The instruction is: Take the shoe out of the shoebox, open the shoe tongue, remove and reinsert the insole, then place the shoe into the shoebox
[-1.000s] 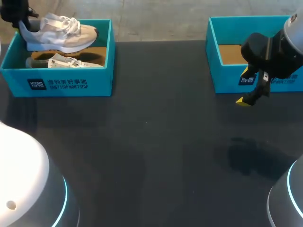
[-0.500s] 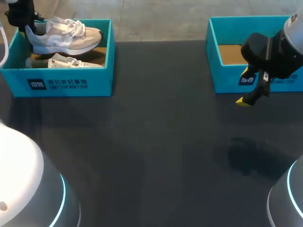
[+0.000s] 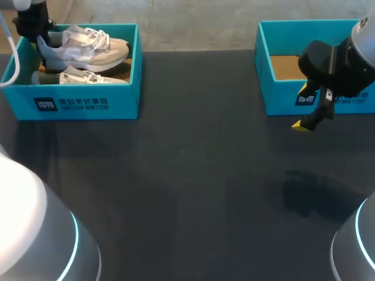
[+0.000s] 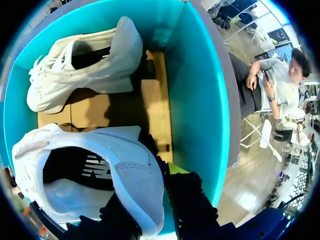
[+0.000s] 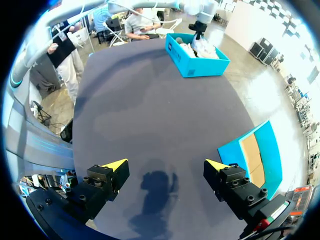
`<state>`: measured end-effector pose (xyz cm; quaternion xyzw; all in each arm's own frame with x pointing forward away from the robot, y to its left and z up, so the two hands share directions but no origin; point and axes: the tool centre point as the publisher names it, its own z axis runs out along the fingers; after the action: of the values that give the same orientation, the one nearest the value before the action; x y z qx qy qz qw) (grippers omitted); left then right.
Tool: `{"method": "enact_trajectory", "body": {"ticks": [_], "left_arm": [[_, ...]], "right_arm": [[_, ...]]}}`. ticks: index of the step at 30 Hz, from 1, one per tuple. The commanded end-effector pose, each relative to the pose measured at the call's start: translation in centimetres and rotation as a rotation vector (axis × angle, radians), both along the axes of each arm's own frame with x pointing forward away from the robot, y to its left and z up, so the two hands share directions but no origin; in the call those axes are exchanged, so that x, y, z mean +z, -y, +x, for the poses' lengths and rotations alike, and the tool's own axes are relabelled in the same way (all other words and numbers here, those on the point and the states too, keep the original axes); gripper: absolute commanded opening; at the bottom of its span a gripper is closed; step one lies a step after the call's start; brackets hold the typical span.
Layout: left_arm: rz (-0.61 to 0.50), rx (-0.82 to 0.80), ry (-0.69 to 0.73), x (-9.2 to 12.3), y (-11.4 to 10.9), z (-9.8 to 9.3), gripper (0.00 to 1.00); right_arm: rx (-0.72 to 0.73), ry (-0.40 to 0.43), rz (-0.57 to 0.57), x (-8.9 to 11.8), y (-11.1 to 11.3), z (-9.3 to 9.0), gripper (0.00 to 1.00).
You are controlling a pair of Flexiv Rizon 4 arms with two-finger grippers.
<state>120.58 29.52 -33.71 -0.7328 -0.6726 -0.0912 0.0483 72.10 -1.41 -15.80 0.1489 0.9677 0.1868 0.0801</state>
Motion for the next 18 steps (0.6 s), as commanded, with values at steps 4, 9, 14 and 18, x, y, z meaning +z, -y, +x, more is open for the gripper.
{"method": "enact_trajectory", "body": {"ticks": [4, 9, 14, 18], "left_arm": [[0.006, 0.012, -0.011, -1.8, 0.2, 0.9, 0.00], [0.011, 0.015, -0.030, -2.6, 0.5, 1.0, 0.00], [0.004, 0.019, -0.040, -3.1, 0.6, 1.1, 0.00], [0.016, 0.021, -0.046, -3.6, 0.7, 1.3, 0.00]], "right_arm": [[-0.001, -0.002, -0.002, -0.1, -0.1, 0.2, 1.00], [-0.001, -0.002, -0.002, -0.1, -0.1, 0.2, 1.00], [-0.001, -0.002, -0.002, -0.1, -0.1, 0.2, 1.00], [-0.001, -0.002, -0.002, -0.1, -0.1, 0.2, 1.00]]}}
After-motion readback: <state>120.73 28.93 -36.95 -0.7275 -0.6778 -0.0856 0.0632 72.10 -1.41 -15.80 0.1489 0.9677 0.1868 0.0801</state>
